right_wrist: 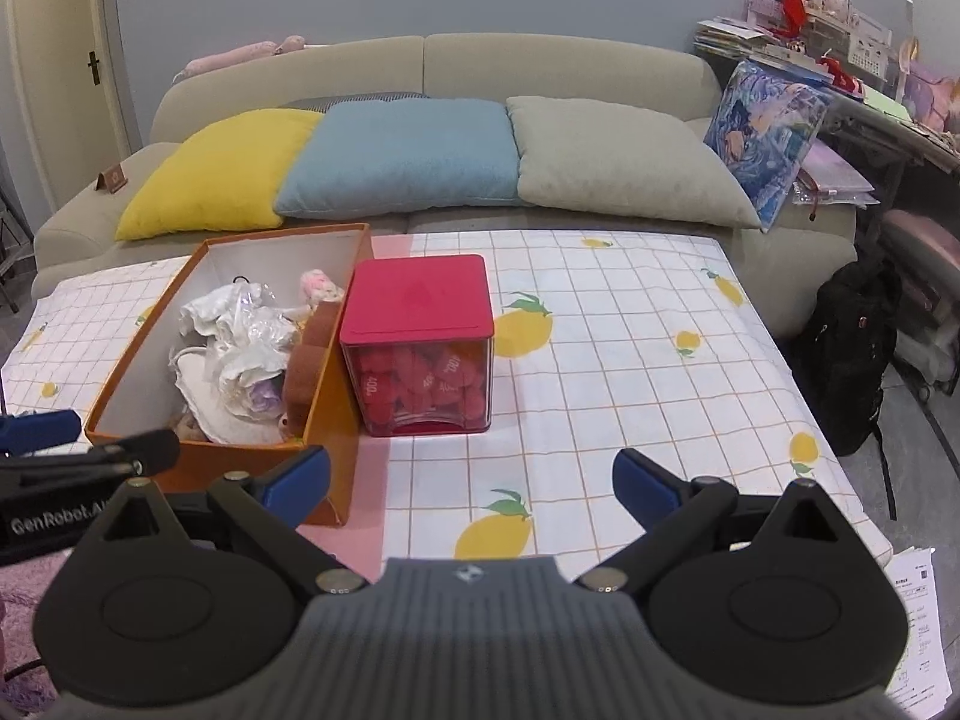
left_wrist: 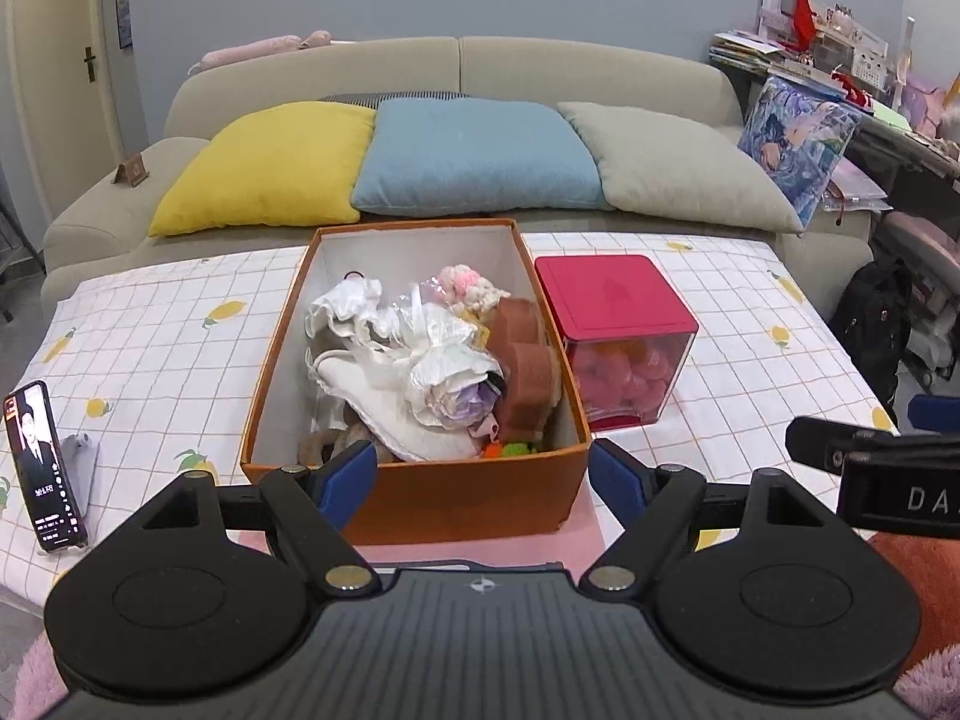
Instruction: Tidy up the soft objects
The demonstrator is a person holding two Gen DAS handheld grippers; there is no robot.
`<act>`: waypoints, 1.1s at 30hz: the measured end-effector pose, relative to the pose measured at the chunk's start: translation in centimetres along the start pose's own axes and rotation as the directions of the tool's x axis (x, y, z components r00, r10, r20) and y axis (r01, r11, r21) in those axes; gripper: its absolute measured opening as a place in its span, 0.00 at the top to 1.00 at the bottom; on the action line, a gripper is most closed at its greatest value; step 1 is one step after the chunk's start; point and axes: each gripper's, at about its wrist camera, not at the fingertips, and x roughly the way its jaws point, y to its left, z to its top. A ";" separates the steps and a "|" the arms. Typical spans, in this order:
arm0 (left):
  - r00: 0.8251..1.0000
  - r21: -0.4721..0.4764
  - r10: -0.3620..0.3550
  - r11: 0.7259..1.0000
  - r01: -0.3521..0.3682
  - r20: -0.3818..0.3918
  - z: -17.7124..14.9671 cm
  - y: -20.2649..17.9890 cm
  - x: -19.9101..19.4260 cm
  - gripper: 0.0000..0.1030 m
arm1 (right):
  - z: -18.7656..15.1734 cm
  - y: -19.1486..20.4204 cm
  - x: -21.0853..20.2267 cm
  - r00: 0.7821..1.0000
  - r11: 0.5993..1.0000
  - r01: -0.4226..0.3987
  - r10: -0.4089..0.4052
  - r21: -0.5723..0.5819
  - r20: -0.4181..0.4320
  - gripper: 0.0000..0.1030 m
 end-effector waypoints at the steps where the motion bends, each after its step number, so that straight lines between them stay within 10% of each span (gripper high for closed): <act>1: 1.000 -0.005 -0.001 1.000 0.001 -0.005 0.1 0.0 0.1 0.09 | 0.1 0.1 0.0 1.000 1.000 0.001 -0.001 -0.003 0.001 0.04; 33: 1.000 0.008 -0.006 1.000 0.006 -0.013 -0.3 -0.3 0.2 0.09 | 0.0 0.6 0.3 1.000 0.999 0.005 -0.005 -0.032 -0.005 0.03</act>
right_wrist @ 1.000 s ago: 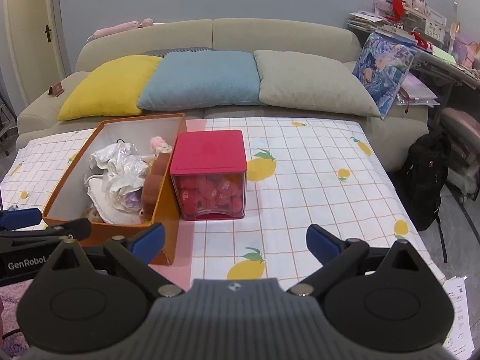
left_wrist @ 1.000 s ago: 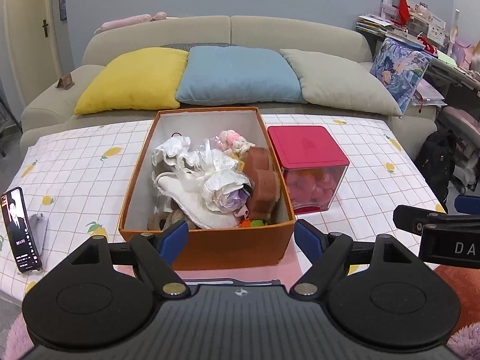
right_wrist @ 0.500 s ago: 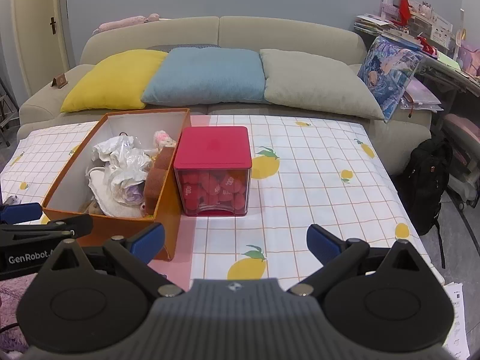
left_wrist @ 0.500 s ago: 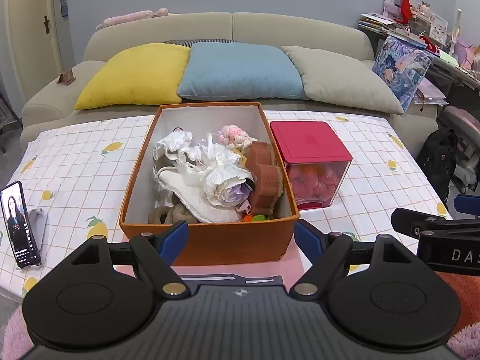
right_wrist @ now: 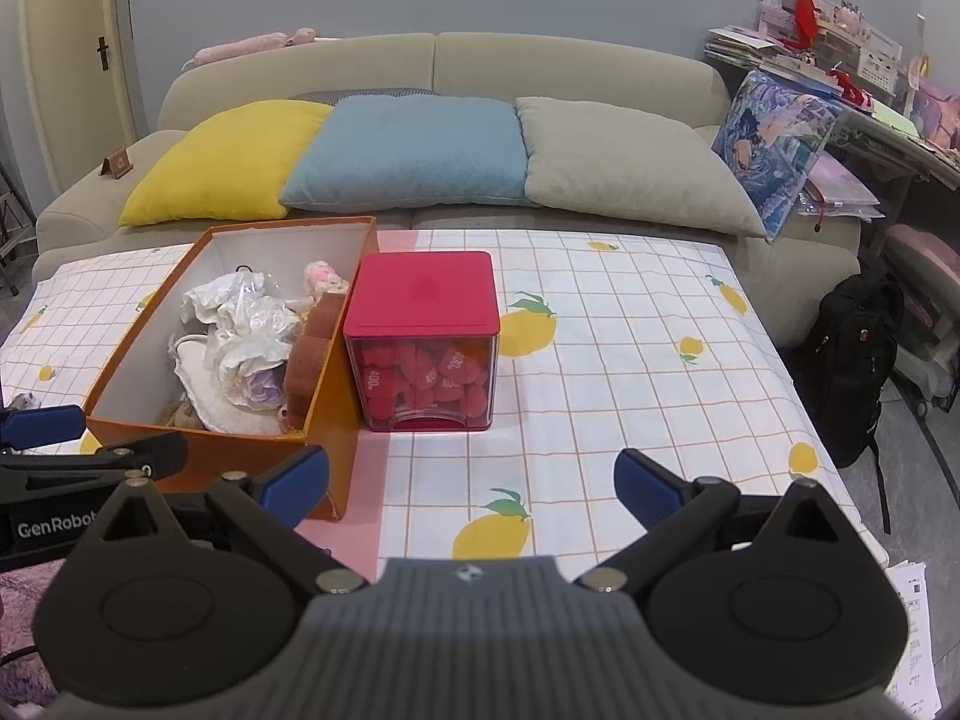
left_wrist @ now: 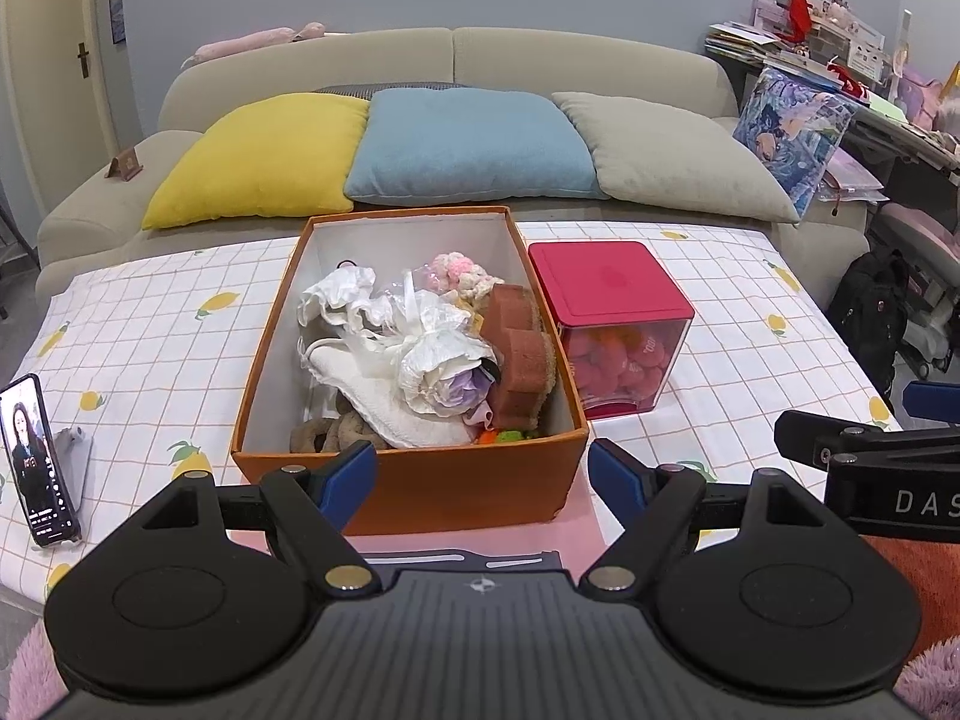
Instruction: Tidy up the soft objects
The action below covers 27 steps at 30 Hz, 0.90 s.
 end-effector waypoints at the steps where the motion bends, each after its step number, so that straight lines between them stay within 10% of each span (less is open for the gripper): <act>1: 1.000 0.001 0.000 1.000 0.000 0.001 0.0 0.0 0.0 0.09 | 0.0 0.0 0.0 1.000 1.000 0.001 -0.001 0.002 -0.001 0.03; 27: 1.000 0.003 -0.004 1.000 0.004 0.001 -0.1 -0.2 -0.1 0.09 | -0.1 -0.1 0.2 1.000 1.000 0.006 -0.006 0.008 -0.007 0.03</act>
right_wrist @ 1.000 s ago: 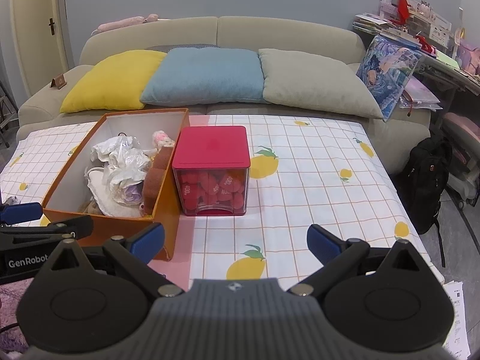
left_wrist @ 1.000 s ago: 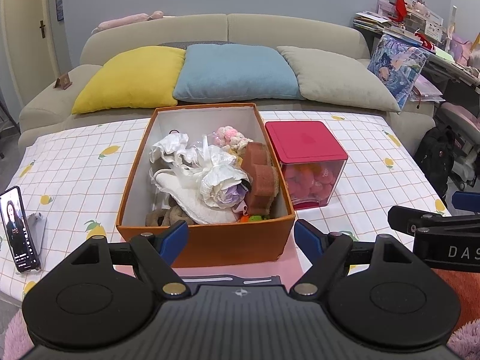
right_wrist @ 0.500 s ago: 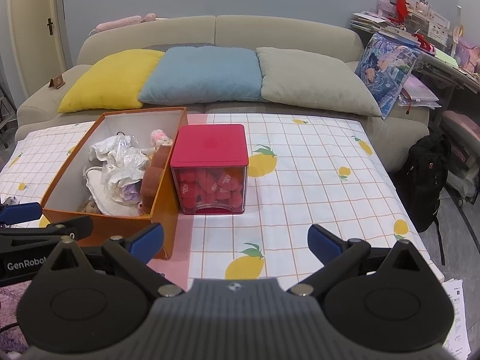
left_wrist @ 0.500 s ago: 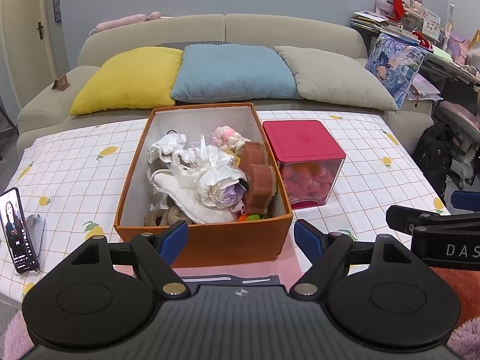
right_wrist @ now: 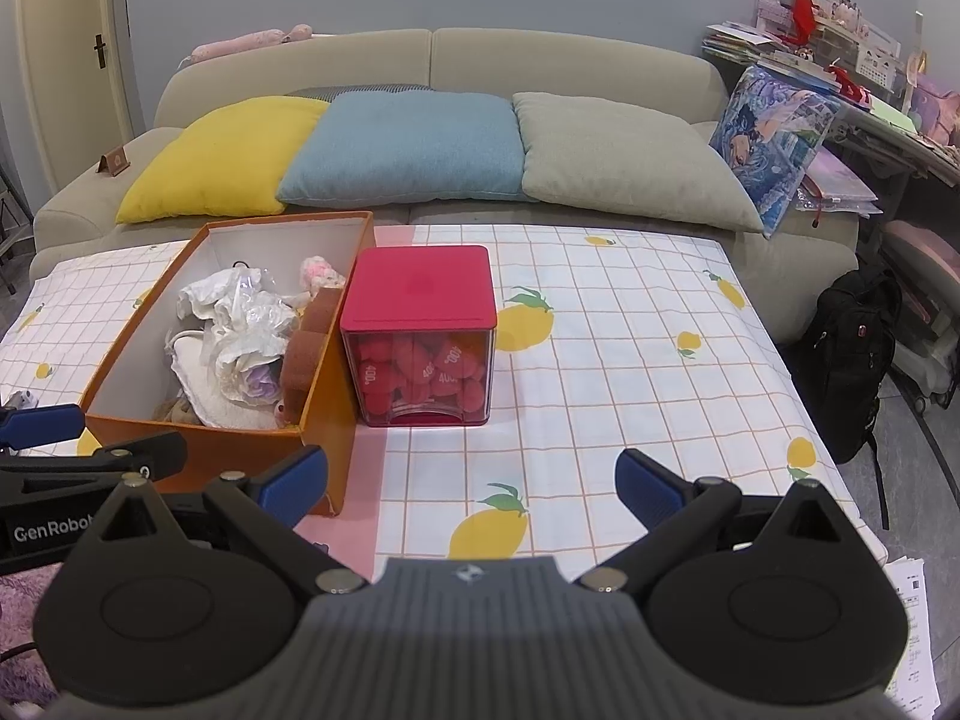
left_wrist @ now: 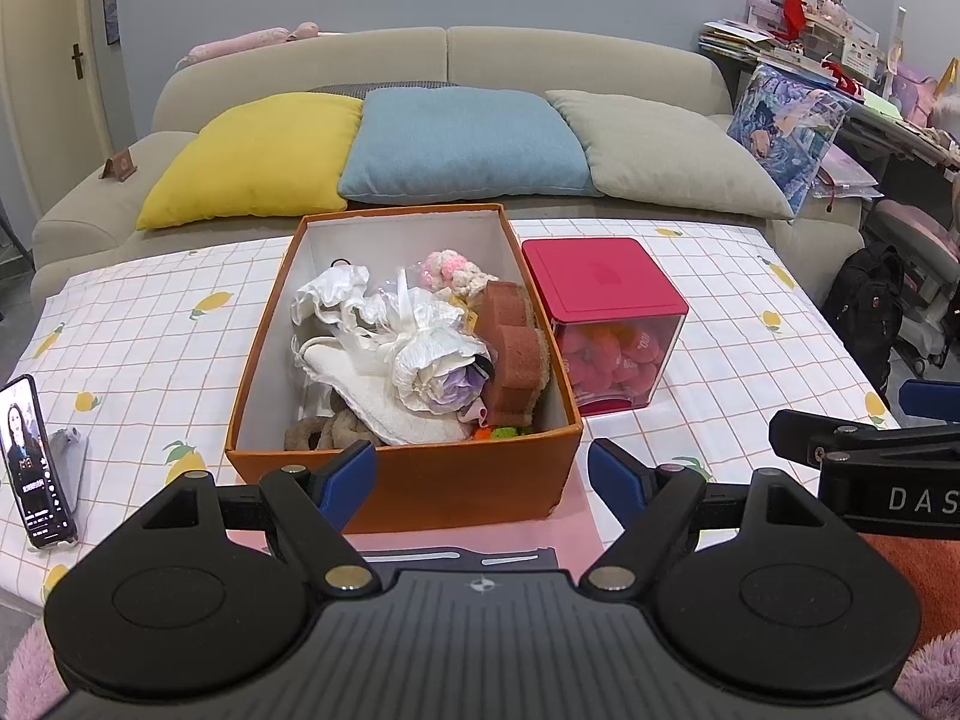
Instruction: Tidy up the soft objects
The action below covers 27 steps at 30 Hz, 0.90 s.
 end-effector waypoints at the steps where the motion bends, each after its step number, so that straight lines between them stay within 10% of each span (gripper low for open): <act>1: 1.000 0.001 -0.001 1.000 0.001 0.000 -0.1 0.0 0.0 0.09 | -0.1 0.0 0.0 1.000 1.000 0.000 0.000 0.000 -0.001 0.03; 27: 1.000 0.000 -0.005 1.000 0.005 -0.003 -0.2 -0.1 0.1 0.10 | -0.4 0.3 0.3 1.000 1.000 -0.001 0.001 -0.005 -0.015 0.03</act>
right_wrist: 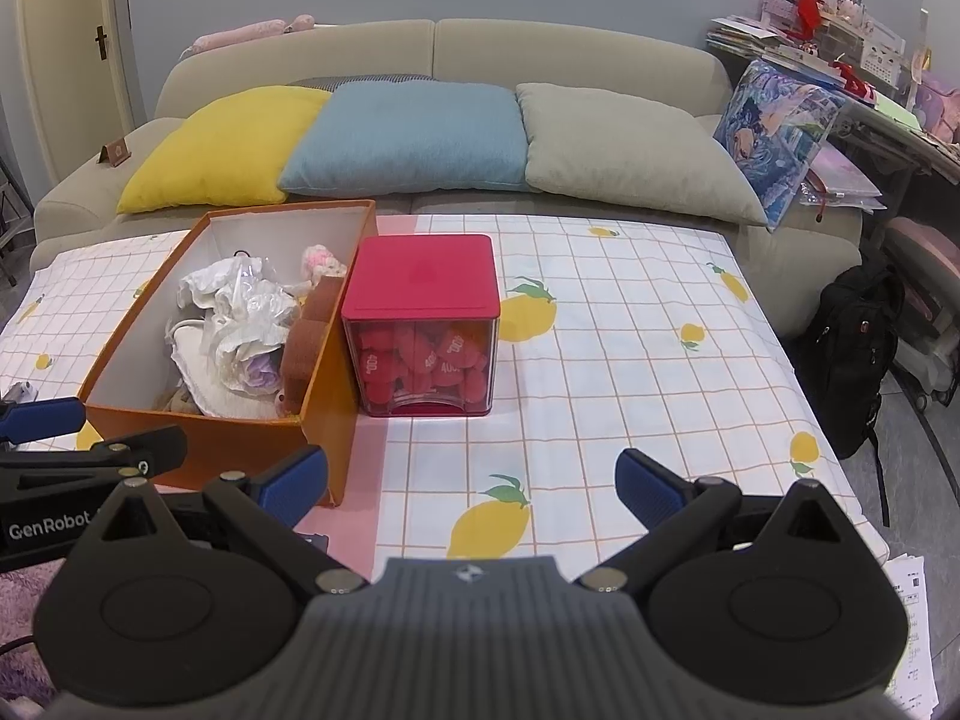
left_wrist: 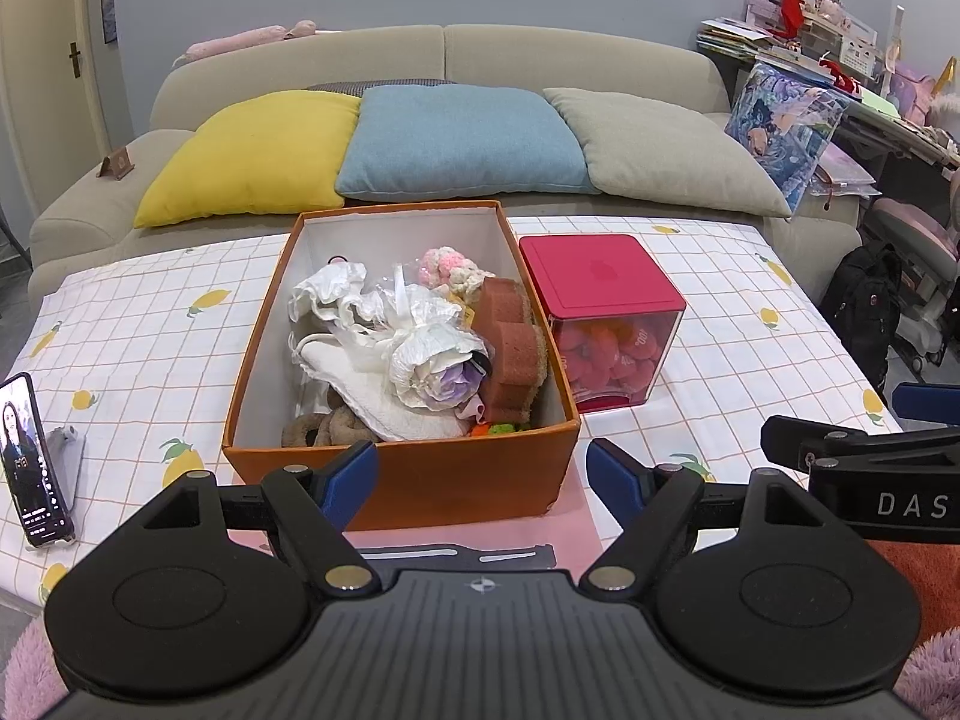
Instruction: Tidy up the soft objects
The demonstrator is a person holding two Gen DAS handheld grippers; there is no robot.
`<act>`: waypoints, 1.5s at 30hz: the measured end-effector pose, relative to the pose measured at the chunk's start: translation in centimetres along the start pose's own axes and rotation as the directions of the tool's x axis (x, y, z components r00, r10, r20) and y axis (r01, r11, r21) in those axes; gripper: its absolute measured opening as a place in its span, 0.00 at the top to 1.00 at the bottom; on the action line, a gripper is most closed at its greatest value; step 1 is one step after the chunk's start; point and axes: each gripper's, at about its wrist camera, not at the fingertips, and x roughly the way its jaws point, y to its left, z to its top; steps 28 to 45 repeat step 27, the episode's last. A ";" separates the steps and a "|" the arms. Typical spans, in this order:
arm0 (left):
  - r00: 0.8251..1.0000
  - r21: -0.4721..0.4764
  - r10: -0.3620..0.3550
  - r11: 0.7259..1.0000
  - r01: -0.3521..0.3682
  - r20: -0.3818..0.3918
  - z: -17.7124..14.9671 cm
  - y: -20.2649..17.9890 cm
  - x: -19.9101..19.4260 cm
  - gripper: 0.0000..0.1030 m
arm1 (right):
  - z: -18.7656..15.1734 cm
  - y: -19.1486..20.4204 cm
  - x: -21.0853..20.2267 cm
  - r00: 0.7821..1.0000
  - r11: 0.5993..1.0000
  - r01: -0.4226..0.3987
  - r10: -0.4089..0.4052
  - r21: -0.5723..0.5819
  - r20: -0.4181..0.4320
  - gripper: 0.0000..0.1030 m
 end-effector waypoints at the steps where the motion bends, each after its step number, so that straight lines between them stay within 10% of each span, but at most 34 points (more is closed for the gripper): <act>1: 1.000 0.000 0.000 1.000 0.000 -0.001 0.0 0.0 0.0 0.10 | 0.0 0.0 0.0 1.000 1.000 0.000 0.000 0.000 0.000 0.03; 45: 1.000 0.020 -0.017 1.000 0.017 0.001 0.4 0.5 0.3 0.12 | -0.3 0.1 0.2 1.000 1.000 -0.005 0.005 -0.009 -0.009 0.03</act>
